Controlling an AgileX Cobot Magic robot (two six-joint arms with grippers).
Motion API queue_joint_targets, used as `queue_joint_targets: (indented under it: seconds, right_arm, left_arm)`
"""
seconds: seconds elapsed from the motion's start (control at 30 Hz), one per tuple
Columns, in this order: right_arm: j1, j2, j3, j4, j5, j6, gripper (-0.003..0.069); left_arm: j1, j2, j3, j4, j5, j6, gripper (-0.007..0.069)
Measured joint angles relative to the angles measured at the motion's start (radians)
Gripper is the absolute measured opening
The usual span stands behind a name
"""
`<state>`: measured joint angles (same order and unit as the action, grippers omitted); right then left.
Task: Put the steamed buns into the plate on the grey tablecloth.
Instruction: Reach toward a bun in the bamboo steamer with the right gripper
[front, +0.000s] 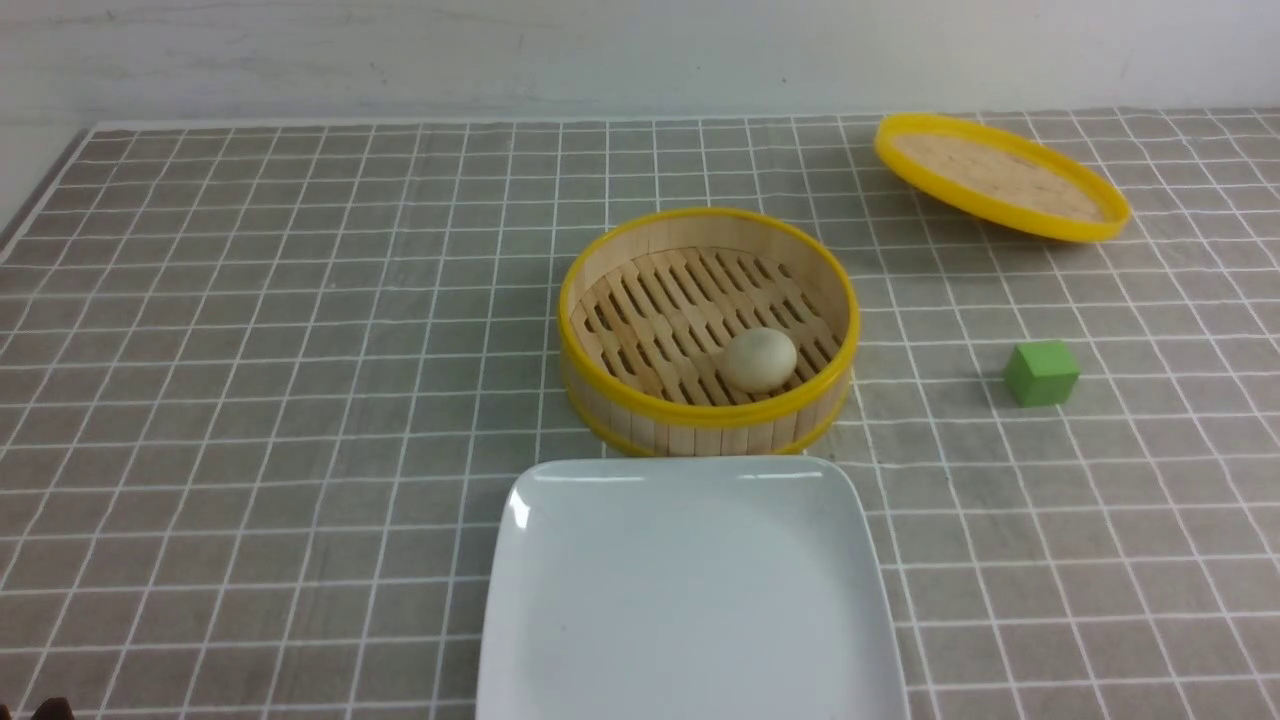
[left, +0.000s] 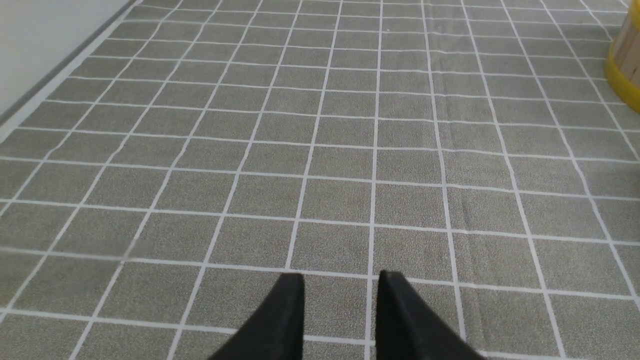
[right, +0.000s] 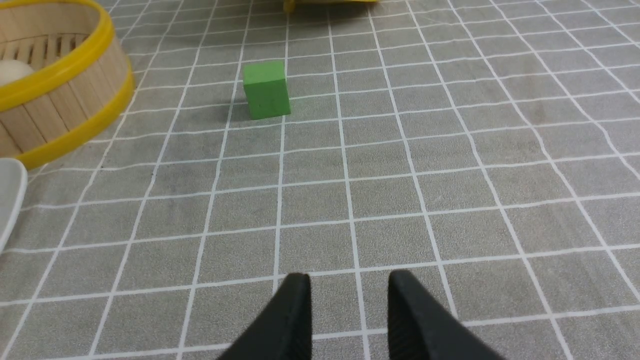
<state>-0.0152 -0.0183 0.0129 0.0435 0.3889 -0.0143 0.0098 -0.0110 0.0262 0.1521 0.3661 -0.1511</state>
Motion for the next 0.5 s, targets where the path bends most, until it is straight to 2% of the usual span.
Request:
queue_joint_targets:
  seconds: [0.13,0.2,0.23,0.27,0.37,0.5]
  right_arm:
    - [0.000,0.000,0.000,0.002,-0.004,0.006,0.0239]
    - [0.000,0.000,0.000,0.055,-0.016,0.041,0.0239]
    - [0.000,0.000,0.002,0.115,-0.024,0.079,0.0239]
    - [0.000,0.000,0.007,0.235,-0.042,0.154,0.0239]
    - [0.000,0.000,0.011,0.429,-0.062,0.268,0.0239]
    - [0.000,0.000,0.011,0.617,-0.096,0.335,0.0239]
  left_arm:
    - [0.000,0.000,0.000,0.000,0.000,0.000,0.0240]
    - [0.000,0.000,0.000,0.000,0.000,0.000,0.0240]
    - [0.000,0.000,0.000,0.000,0.000,0.000,0.0240]
    - [0.000,0.000,0.000,0.000,0.000,0.000,0.0240]
    - [0.000,0.000,0.000,0.000,0.000,0.000,0.0240]
    - [0.000,0.000,0.000,0.000,0.000,0.000,0.0240]
